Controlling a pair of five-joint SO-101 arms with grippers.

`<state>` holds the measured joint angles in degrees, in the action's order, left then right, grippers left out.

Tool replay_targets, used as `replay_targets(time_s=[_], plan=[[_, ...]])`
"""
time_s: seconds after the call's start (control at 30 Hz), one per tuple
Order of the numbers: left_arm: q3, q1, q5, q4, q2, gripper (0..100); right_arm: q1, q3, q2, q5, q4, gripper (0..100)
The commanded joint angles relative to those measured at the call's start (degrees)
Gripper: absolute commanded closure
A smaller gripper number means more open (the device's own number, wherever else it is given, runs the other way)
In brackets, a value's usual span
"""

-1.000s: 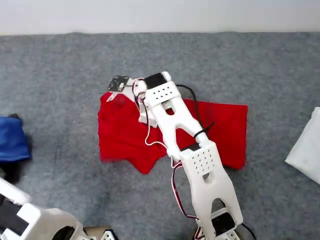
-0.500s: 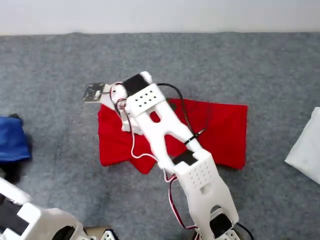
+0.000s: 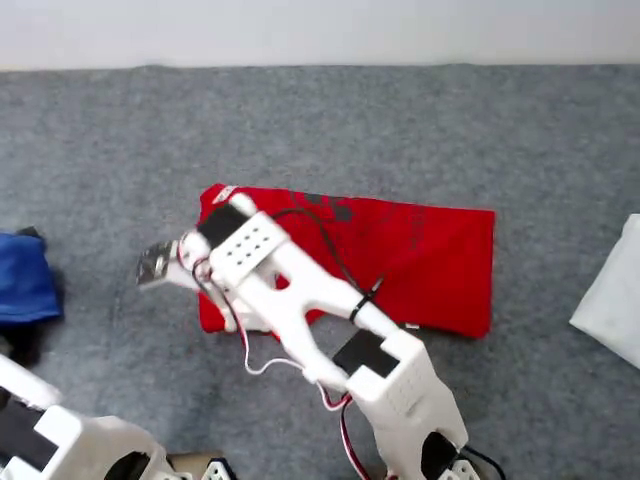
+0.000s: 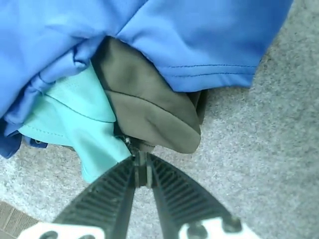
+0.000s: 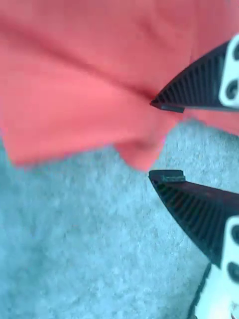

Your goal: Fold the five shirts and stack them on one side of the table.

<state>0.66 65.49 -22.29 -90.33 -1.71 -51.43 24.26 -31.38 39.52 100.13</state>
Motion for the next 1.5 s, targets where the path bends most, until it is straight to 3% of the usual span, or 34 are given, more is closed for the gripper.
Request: replay_targets(time_s=[0.0,0.33,0.53,0.8,1.23,1.47], plan=[[-0.5,-0.3,-0.4,1.0,0.3,99,-1.0,-1.6,2.5,-0.7,-2.8,79.9],[-0.5,-0.3,-0.4,1.3,0.3,99,-0.7,-1.7,-5.8,-0.5,-13.6,80.4],[-0.5,-0.3,-0.4,1.3,0.3,99,0.0,-1.3,-6.1,-0.4,-16.0,95.1],[-0.4,-0.3,-0.4,1.3,0.3,99,6.7,5.5,-4.7,-0.2,-14.6,99.0],[-0.1,-2.3,-0.4,1.1,0.3,99,16.7,9.0,-5.4,2.4,-23.1,97.6],[-0.1,-2.9,-0.4,1.1,0.3,99,19.1,9.1,-9.6,-1.2,-25.1,84.4]])
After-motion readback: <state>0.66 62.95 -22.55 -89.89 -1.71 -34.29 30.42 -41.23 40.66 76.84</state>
